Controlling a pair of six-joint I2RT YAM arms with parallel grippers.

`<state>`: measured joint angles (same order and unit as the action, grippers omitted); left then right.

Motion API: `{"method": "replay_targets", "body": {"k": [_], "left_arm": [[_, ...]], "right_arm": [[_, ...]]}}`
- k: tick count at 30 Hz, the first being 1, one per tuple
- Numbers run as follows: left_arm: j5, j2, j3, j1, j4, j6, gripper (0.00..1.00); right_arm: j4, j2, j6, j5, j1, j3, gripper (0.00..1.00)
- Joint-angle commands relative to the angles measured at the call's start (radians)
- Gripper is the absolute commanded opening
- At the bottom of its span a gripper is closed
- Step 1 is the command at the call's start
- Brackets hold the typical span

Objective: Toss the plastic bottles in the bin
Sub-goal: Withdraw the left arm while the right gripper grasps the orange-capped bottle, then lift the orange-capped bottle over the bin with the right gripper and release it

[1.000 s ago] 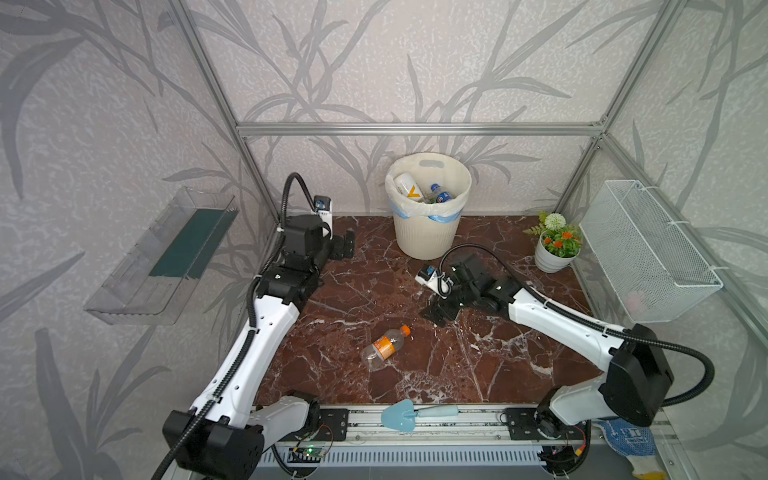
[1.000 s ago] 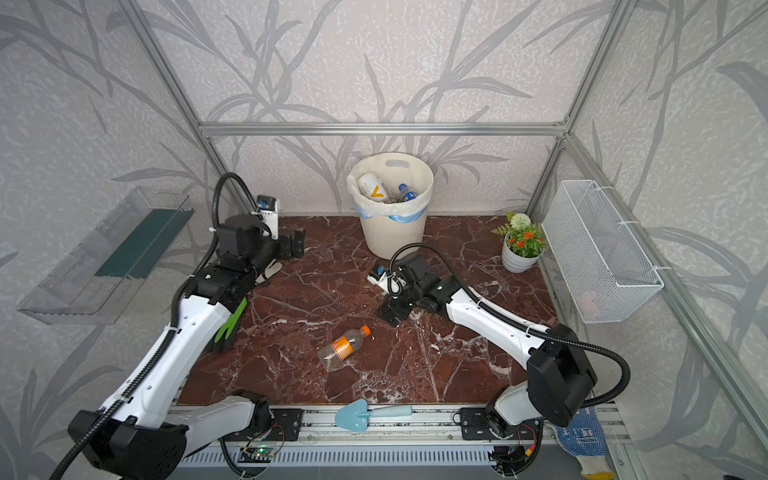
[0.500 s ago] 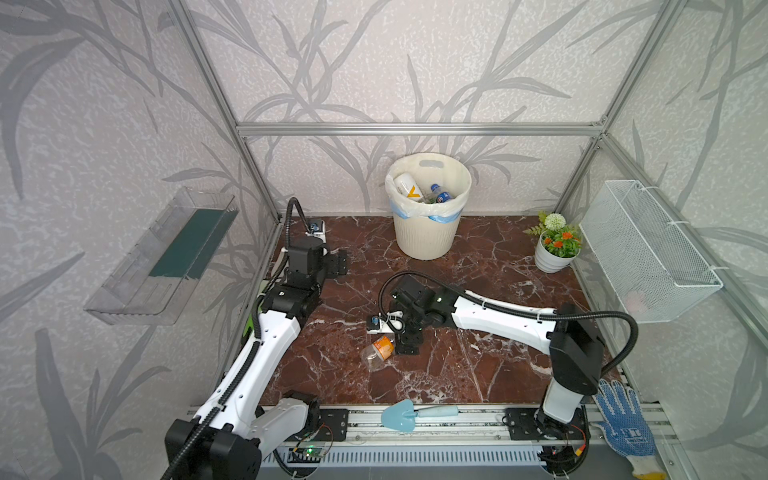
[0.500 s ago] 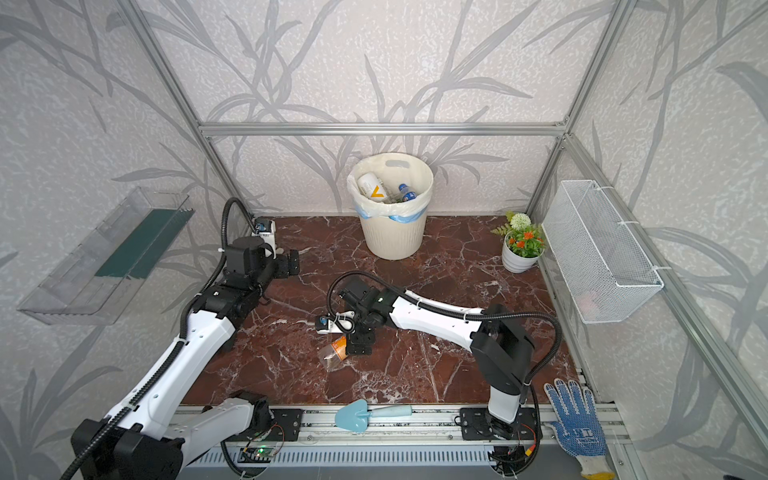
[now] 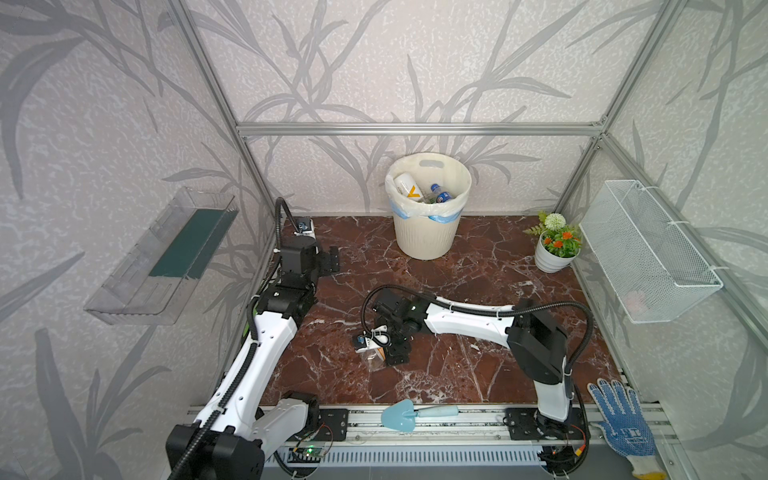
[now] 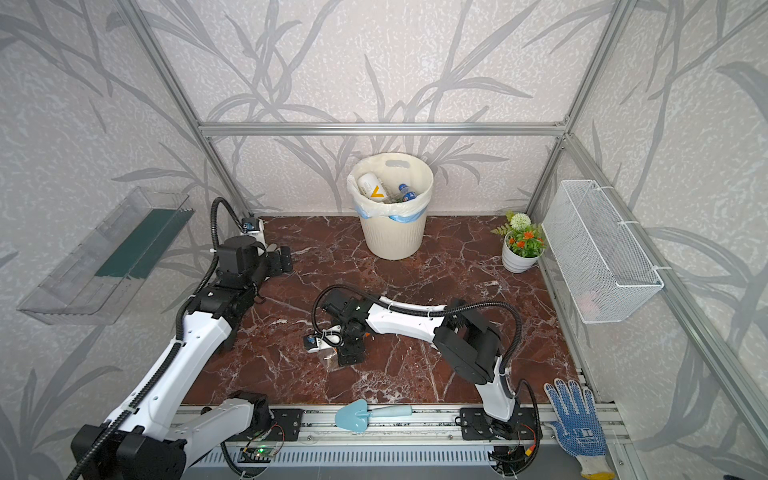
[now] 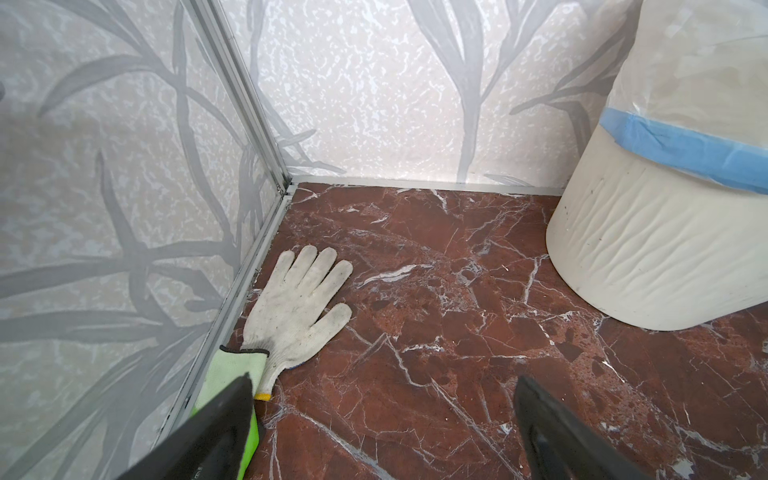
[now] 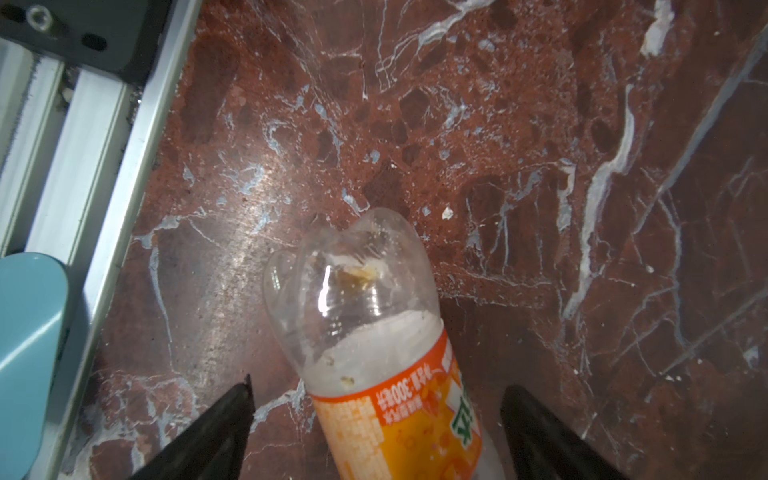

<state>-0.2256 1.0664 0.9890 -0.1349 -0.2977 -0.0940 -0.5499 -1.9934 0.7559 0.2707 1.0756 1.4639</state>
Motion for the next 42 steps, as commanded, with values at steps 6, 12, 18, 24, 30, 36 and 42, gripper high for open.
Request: {"method": "replay_targets", "body": {"k": [6,12,18,24,30,36,42], "left_arm": [[0.022,-0.003,0.015,0.014,0.017,-0.021,0.97],[0.029,0.008,0.013,0.016,0.018,-0.026,0.96],[0.037,0.007,0.01,0.018,0.021,-0.028,0.96],[0.035,0.002,0.008,0.019,0.02,-0.024,0.96],[0.037,0.002,0.008,0.02,0.022,-0.023,0.96],[0.04,0.0,0.005,0.02,0.027,-0.021,0.95],[0.058,-0.006,0.012,0.021,0.011,-0.015,0.95]], "right_arm": [[0.076,-0.02,-0.01,-0.023,0.006,-0.039,0.86],[0.079,-0.033,-0.018,-0.093,0.006,-0.057,0.78],[0.124,0.001,-0.058,-0.119,0.006,-0.086,0.64],[0.194,0.052,-0.122,-0.165,0.002,-0.109,0.51],[0.351,0.168,-0.275,-0.227,-0.043,-0.181,0.49],[0.616,0.375,-0.393,-0.305,-0.151,-0.313,0.49],[0.991,0.602,-0.45,-0.445,-0.22,-0.465,0.55]]}}
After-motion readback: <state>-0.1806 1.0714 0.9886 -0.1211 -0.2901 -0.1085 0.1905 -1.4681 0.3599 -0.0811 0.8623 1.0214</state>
